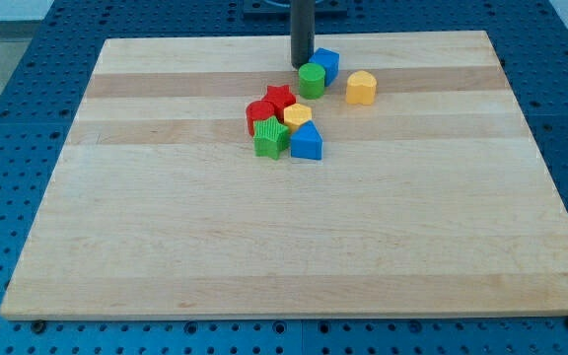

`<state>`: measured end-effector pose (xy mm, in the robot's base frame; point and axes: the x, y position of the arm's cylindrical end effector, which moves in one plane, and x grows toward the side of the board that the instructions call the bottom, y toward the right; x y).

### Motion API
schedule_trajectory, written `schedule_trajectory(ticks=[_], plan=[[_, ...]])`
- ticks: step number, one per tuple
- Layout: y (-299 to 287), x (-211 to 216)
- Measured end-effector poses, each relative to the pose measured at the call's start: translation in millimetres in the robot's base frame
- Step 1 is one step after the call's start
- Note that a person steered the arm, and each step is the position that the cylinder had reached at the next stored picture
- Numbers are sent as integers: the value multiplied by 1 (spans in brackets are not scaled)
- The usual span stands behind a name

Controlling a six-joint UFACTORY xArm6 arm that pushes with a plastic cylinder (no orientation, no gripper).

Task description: Separate the green circle from the cube

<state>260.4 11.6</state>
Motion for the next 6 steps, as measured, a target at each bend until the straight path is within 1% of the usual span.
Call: schedule_trajectory(ticks=[1, 4, 6], plan=[[1, 9], [-13, 10], [-8, 24]])
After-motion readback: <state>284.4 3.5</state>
